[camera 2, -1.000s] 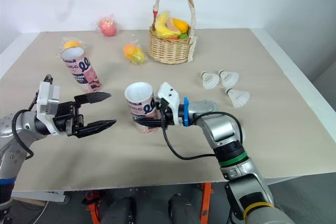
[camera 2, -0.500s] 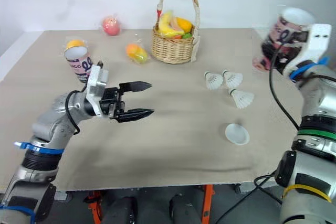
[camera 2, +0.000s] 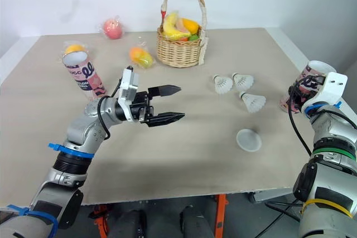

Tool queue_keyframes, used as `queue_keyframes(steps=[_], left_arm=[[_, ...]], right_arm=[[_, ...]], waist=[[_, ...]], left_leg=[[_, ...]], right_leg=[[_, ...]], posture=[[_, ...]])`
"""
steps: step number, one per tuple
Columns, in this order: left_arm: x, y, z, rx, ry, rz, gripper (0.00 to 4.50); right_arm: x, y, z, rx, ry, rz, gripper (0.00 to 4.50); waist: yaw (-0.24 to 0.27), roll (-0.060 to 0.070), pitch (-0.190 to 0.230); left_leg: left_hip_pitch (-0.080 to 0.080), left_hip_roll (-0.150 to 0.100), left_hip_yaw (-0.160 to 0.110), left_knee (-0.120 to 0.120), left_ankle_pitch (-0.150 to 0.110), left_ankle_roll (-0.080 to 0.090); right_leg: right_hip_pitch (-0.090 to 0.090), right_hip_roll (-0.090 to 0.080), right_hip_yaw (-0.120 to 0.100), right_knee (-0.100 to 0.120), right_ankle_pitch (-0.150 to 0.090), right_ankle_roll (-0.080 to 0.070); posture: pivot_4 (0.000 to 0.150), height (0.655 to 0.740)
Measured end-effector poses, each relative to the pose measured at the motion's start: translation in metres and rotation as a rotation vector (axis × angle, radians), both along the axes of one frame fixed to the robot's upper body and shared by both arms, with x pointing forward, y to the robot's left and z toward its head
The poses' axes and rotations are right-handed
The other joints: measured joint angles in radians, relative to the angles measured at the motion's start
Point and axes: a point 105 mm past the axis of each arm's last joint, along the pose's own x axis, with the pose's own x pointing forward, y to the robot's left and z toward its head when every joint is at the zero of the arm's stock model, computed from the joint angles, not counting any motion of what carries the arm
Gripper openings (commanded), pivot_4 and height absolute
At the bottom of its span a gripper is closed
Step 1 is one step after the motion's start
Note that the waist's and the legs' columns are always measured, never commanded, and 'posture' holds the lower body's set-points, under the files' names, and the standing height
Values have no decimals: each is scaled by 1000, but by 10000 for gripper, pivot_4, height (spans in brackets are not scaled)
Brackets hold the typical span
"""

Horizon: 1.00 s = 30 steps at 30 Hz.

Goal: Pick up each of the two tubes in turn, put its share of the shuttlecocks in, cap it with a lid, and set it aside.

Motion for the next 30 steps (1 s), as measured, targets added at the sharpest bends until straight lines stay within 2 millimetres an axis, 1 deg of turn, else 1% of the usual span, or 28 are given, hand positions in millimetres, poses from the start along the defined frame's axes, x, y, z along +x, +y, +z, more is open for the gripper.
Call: queue_keyframes(steps=[3,5,8,10,14,17,20,21,23,24,25,26,27,28,29,30], left_arm=[[1,3,-2,5,8,11,45000],[1,4,-4,4,17,19,45000],[1,4,-6,0,24,28,45000],[0,4,-5,-2,22,27,45000],[-3,6,-9,4,40,32,45000],[-3,13,-19,22,88,56,45000],[-3,28,-30,48,131,117,45000],[-2,37,-34,51,149,165,45000],[2,50,-39,49,180,235,45000],[5,59,-41,38,198,292,45000],[7,68,-44,23,208,358,45000],[13,85,-50,2,231,484,45000],[15,89,-51,-9,240,522,45000],[17,97,-52,-30,249,578,45000],[19,108,-53,-61,263,648,45000],[19,124,-55,-111,288,747,45000]], right_arm=[[-5,0,-18,23,52,10,44446],[-7,3,-26,27,79,39,44446],[-8,10,-26,18,94,106,44446],[-11,10,-28,16,104,126,44446],[-33,1,-34,-17,153,154,44446],[-52,5,-31,-46,157,234,44446],[-72,13,-30,-77,190,305,44446],[-80,24,-27,-79,182,362,44446],[-85,38,-18,-85,159,431,44446],[-86,55,-7,-107,126,502,44446],[-85,76,4,-140,87,587,44446],[-85,122,22,-194,18,765,44446],[-86,132,25,-203,5,809,44446],[-86,147,28,-213,-11,865,44446],[-84,163,30,-219,-27,921,44446],[-82,185,30,-218,-43,1000,44446]], waist=[[0,0,0],[0,0,0],[0,0,0],[2,0,0],[11,1,-1],[11,2,-1],[12,3,-1],[7,4,-2],[2,4,-2],[1,4,-2],[-4,4,-2],[-7,3,-1],[-7,1,0],[-7,0,0],[-7,-1,1],[-10,-2,1]], left_leg=[[0,-1,0,0,0,0],[0,-1,0,0,0,0],[0,0,0,0,0,0],[0,0,0,0,0,0],[0,-1,0,0,0,0],[0,0,0,0,0,0],[0,0,-1,0,0,0],[1,1,0,0,0,0],[2,1,0,0,0,0],[3,2,0,0,0,0],[4,2,0,0,0,0],[9,2,-2,0,0,0],[14,2,-3,0,1,1],[15,2,-4,0,1,1],[15,2,-3,0,1,2],[15,3,-2,0,2,2]], right_leg=[[0,0,1,0,0,1],[0,0,1,0,0,1],[0,0,1,0,0,1],[0,0,1,0,0,1],[0,0,1,0,0,1],[0,0,1,0,0,2],[0,0,0,0,0,2],[0,1,1,0,-2,5],[0,2,1,1,-3,7],[0,2,1,1,-2,7],[1,3,1,1,-1,7],[6,4,1,1,0,6],[11,4,0,1,0,6],[12,3,0,1,0,6],[12,3,0,1,0,5],[12,3,0,0,1,3]], posture=[[1500,7400],[1500,7400],[1500,7400],[1500,7400],[1500,7400],[1500,7400],[1500,7400],[1500,7400],[1500,7400],[1500,7400],[1500,7400],[1500,7400],[1500,7400],[1500,7400],[1500,7400],[1500,7400]])
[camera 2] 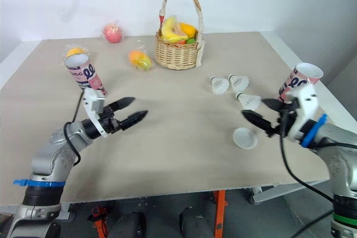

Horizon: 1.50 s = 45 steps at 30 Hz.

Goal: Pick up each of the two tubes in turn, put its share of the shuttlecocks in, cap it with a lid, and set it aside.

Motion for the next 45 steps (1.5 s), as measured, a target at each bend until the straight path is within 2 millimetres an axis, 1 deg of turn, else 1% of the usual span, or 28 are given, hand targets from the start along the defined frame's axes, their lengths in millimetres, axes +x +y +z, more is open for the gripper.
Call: queue_keyframes(steps=[1,3,4,5,7,9,12,16,18,21,22,27,30,34,39,42,45], left_arm=[[0,8,-3,-21,14,55,45000],[-3,25,-13,-49,51,191,45000],[-4,28,-16,-49,62,216,45000],[-5,36,-20,-46,72,273,45000],[-2,47,-22,-31,78,359,45000],[2,58,-25,-18,89,438,45000],[11,72,-27,-6,103,513,45000],[27,84,-19,12,88,584,45000],[37,93,-22,53,103,620,45000],[46,94,-26,92,119,636,45000],[53,95,-29,96,141,656,45000],[70,102,-32,113,178,717,45000],[87,98,-29,135,196,709,45000],[102,93,-29,170,216,687,45000],[111,90,-33,176,234,682,45000],[117,88,-29,173,226,681,45000],[123,87,-24,171,216,686,45000]], right_arm=[[0,16,-3,3,4,54,44446],[2,53,-11,16,25,175,44446],[2,59,-13,12,32,197,44446],[6,69,-13,-1,27,220,44446],[7,84,-14,-25,11,260,44446],[8,98,-20,-40,12,305,44446],[7,108,-25,-36,23,331,44446],[3,119,-25,-23,13,363,44446],[0,127,-25,-28,2,380,44446],[-2,129,-25,-30,-10,373,44446],[-2,128,-26,-32,-9,359,44446],[-1,121,-33,-33,7,314,44446],[-3,121,-30,-34,-11,298,44446],[-3,117,-29,-34,-19,274,44446],[-3,116,-29,-37,-19,262,44446],[-4,117,-27,-38,-27,263,44446],[-5,117,-27,-38,-26,262,44446]], waist=[[-2,-1,0],[-5,-1,0],[1,-1,0],[3,-2,1],[15,-2,0],[23,-3,0],[26,-3,0],[25,-3,0],[24,-3,0],[24,-4,0],[25,-5,0],[25,-6,0],[25,-6,0],[24,-6,0],[23,-6,1],[24,-7,1],[24,-7,1]], left_leg=[[0,0,0,1,0,0],[-1,0,1,1,0,0],[-2,-1,1,1,0,0],[-3,-1,1,1,1,-1],[-4,-1,1,1,0,-1],[-4,-1,1,0,0,-2],[-6,-1,1,0,-1,-3],[-7,-1,0,0,-1,-3],[-7,-1,0,0,-1,-3],[-7,-1,0,0,-1,-3],[-7,-1,-1,0,-1,-3],[-7,-1,-1,0,-1,-3],[-8,-1,-2,0,-1,-3],[-9,-2,-2,0,-1,-4],[-11,-2,-2,-1,-1,-4],[-18,-2,-3,0,-1,-4],[-19,-2,-3,0,-1,-5]], right_leg=[[0,0,0,0,0,0],[-1,-1,0,0,1,1],[-1,-1,0,0,1,3],[-2,-1,0,0,1,4],[-2,-2,0,-1,1,4],[-2,-2,0,-1,-1,4],[-4,-2,-1,-1,-2,3],[-4,-2,-1,-1,-2,3],[-4,-1,-2,-1,-2,3],[-4,-2,-2,-1,-2,3],[-4,-2,-2,-1,-2,3],[-4,-2,-2,-1,-2,3],[-4,-1,-3,-1,-2,3],[-5,-2,-3,-1,-2,3],[-7,-2,-3,-1,0,0],[-12,-2,-4,-1,1,-1],[-14,-2,-4,-1,1,-1]], posture=[[1500,7400],[1500,7400],[1500,7400],[1500,7400],[1500,7400],[1500,7400],[1500,7400],[1500,7400],[1500,7400],[1500,7400],[1500,7400],[1500,7400],[1500,7400],[1500,7400],[1500,7400],[1500,7400],[1500,7400]])
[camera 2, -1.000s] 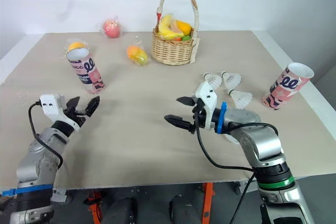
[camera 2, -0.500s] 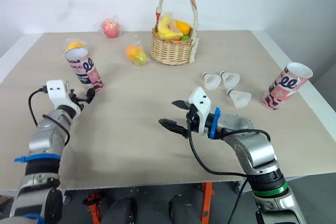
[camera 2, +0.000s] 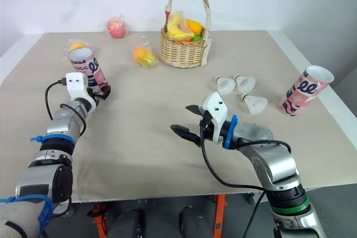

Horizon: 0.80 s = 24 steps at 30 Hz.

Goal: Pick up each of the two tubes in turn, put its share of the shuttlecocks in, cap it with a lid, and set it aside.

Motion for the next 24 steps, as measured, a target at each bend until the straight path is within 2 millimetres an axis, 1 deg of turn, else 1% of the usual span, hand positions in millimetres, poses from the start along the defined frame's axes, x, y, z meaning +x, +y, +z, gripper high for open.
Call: queue_keyframes(steps=[4,8,12,19,23,24], left_arm=[[4,0,4,3,-10,4,45000],[5,0,3,17,-11,2,45000],[4,0,-3,14,10,4,45000],[5,0,-5,22,9,3,45000],[7,-2,1,29,-9,0,45000],[8,-2,3,30,-16,-1,40044]], right_arm=[[1,0,3,21,-8,-10,44446],[3,2,19,87,-45,-24,44446],[4,2,29,137,-58,-35,44446],[3,4,30,159,-42,-36,44446],[3,6,31,175,-35,-34,44446],[3,6,31,175,-33,-37,45000]], waist=[[0,0,0],[0,0,0],[0,0,0],[0,0,0],[0,0,0],[0,0,0]], left_leg=[[-1,0,0,0,0,0],[-1,0,0,0,0,0],[-1,0,-1,0,0,0],[-2,0,-1,0,0,0],[-2,0,-1,0,0,-1],[-2,0,-1,0,0,-1]], right_leg=[[-1,0,0,0,0,0],[-1,0,0,0,0,0],[-1,0,-1,0,0,-1],[-2,0,-1,1,0,-1],[-2,0,-1,1,0,-1],[-2,0,-1,1,0,-1]], posture=[[1500,7400],[1500,7400],[1500,7400],[1500,7400],[1500,7400],[1500,7400]])
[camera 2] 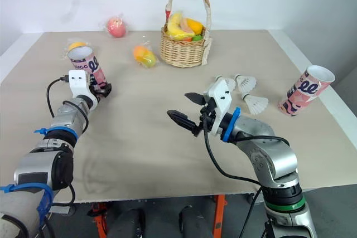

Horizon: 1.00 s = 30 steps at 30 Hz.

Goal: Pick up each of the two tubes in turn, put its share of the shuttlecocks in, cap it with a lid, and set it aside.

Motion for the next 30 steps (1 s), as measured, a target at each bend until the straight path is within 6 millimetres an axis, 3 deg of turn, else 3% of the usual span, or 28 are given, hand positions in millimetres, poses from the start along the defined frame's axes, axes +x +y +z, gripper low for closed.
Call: queue_keyframes(steps=[3,12,15,19,23,26,29,30], left_arm=[[1,-1,3,-1,-10,-3,29571],[0,2,6,10,-21,-8,29571],[0,2,17,109,-53,-59,29571],[-6,-12,41,387,-89,-282,29571],[-26,-24,59,711,-87,-563,29571],[-48,-23,54,899,-7,-766,29571],[-63,-29,48,963,37,-905,29571],[-74,-30,43,990,70,-993,29571]], right_arm=[[0,0,0,4,3,-1,45000],[0,-1,-3,2,16,-8,45000],[0,-9,-6,-12,28,-33,45000],[4,-29,-5,-17,35,-123,45000],[6,-50,-18,-39,83,-250,45000],[11,-63,-35,-76,124,-389,45000],[17,-64,-41,-82,134,-457,45000],[27,-61,-44,-84,142,-498,45000]], waist=[[0,0,0],[0,0,0],[0,0,0],[0,0,0],[0,0,0],[-6,0,0],[-5,0,0],[-10,0,0]], left_leg=[[0,0,0,0,0,0],[0,0,0,0,0,0],[-2,0,-1,0,1,-1],[-2,0,-1,0,1,-2],[-2,0,-1,-1,1,-2],[-1,1,0,0,1,-2],[-1,1,0,1,1,-1],[0,2,2,1,1,-1]], right_leg=[[0,0,0,0,0,0],[-1,0,0,0,0,0],[-1,0,-1,0,0,0],[-2,0,-1,0,0,0],[-3,0,-1,1,0,-1],[-4,1,0,3,0,-3],[-4,1,0,5,-1,-3],[-4,1,1,6,-1,-3]], posture=[[1500,7400],[1500,7400],[1500,7400],[1500,7400],[1500,7400],[1500,7400],[1500,7400],[1500,7400]])
